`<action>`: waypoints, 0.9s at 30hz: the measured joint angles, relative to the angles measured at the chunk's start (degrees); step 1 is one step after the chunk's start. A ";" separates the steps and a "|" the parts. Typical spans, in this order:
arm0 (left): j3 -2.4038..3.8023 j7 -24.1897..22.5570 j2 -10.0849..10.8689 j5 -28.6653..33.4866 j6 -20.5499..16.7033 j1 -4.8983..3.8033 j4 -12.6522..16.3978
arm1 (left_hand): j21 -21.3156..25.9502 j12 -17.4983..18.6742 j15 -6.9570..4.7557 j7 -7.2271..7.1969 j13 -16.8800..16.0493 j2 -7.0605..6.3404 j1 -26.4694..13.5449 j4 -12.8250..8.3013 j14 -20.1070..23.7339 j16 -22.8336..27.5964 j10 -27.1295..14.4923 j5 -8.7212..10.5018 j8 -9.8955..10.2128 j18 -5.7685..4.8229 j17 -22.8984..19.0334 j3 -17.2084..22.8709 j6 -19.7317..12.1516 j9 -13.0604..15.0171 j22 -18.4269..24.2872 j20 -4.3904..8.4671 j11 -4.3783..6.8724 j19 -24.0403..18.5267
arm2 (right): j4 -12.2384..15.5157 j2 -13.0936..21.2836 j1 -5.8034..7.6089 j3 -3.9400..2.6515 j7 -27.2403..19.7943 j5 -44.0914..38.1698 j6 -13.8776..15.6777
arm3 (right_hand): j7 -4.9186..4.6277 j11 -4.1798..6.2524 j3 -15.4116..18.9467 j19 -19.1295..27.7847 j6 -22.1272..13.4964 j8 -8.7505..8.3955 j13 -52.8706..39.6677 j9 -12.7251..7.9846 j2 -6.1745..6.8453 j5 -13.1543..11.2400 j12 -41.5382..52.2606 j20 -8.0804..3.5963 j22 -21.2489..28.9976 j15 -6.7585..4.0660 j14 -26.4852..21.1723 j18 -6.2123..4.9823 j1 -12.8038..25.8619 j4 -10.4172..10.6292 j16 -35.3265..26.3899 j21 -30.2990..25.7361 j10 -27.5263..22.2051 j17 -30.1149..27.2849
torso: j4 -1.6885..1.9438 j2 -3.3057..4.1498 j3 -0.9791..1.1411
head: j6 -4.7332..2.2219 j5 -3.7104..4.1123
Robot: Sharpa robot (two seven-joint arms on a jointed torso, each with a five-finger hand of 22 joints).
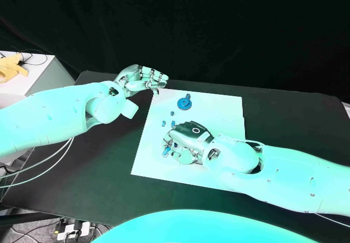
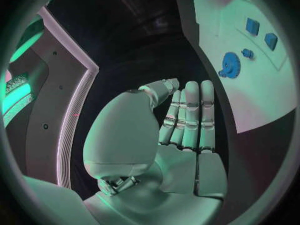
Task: Assemble the parts on the task board
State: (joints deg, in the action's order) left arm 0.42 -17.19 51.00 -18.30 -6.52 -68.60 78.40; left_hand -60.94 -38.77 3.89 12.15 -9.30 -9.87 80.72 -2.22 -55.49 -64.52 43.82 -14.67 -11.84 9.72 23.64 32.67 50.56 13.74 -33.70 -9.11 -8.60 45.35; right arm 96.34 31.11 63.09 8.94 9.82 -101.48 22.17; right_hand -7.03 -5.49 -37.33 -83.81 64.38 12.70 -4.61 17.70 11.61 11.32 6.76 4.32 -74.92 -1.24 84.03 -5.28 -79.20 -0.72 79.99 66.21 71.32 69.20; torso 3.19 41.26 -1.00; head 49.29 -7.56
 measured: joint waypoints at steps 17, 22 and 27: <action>0.00 0.05 0.01 0.00 0.12 0.00 -0.11 | 0.04 0.00 0.00 0.00 0.04 0.22 -0.22 0.10 0.00 0.00 0.00 0.00 0.00 0.00 0.00 -0.10 0.00 0.00 0.04 0.00 0.00 0.00 | -0.65 -0.38 -0.18 0.26 0.16 -0.51 -1.13 | -0.11 0.00 -0.17 0.00 0.09 0.34 -0.01 0.06 -0.12 -0.03 -0.01 0.00 0.01 0.00 0.00 0.01 0.12 -0.16 0.00 0.00 0.00 0.00 | 0.04 0.03 -0.07 | 0.52 -0.13; 0.00 0.05 -0.02 0.00 0.15 0.00 -0.15 | 0.04 0.00 0.00 0.00 0.04 0.22 -0.22 0.10 0.00 0.00 0.00 0.00 0.00 0.00 0.00 -0.10 0.00 0.00 0.03 0.00 0.00 0.00 | -0.83 -0.53 -0.22 0.27 0.18 -0.54 -1.39 | -0.12 0.00 -0.16 0.00 0.09 0.33 -0.04 0.04 -0.18 -0.06 -0.02 0.00 0.02 0.00 0.00 0.00 0.18 -0.15 0.00 0.00 0.00 -0.13 | 0.05 0.02 -0.07 | 0.64 -0.17; 0.00 0.06 -0.06 0.00 0.17 0.01 -0.21 | 0.04 0.00 0.00 0.00 0.03 0.22 -0.22 0.10 0.00 0.00 0.00 0.00 0.00 0.00 0.00 -0.10 0.00 0.00 0.03 0.00 0.00 0.00 | -1.23 -0.98 -0.30 0.27 0.22 -0.60 -1.40 | -0.12 0.00 -0.18 0.00 0.08 0.15 -0.10 0.09 -0.33 -0.13 -0.03 0.00 -0.03 0.00 0.00 0.00 0.33 -0.19 0.00 -0.71 0.00 -0.60 | 0.04 0.02 -0.07 | 0.70 -0.18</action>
State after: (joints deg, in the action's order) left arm 0.41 -17.13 50.94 -18.30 -6.35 -68.58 78.19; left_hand -60.90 -38.77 3.89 12.15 -9.27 -9.65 80.50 -2.12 -55.49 -64.52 43.83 -14.67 -11.84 9.72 23.64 32.57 50.56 13.74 -33.67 -9.11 -8.60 45.35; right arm 95.11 30.13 62.79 9.21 10.04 -102.07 20.77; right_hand -7.15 -5.48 -37.52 -83.80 64.46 12.86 -4.71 17.79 11.28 11.20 6.73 4.32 -74.95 -1.24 84.03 -5.28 -78.87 -0.90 79.99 65.50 71.31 68.60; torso 3.23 41.28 -1.07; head 49.99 -7.75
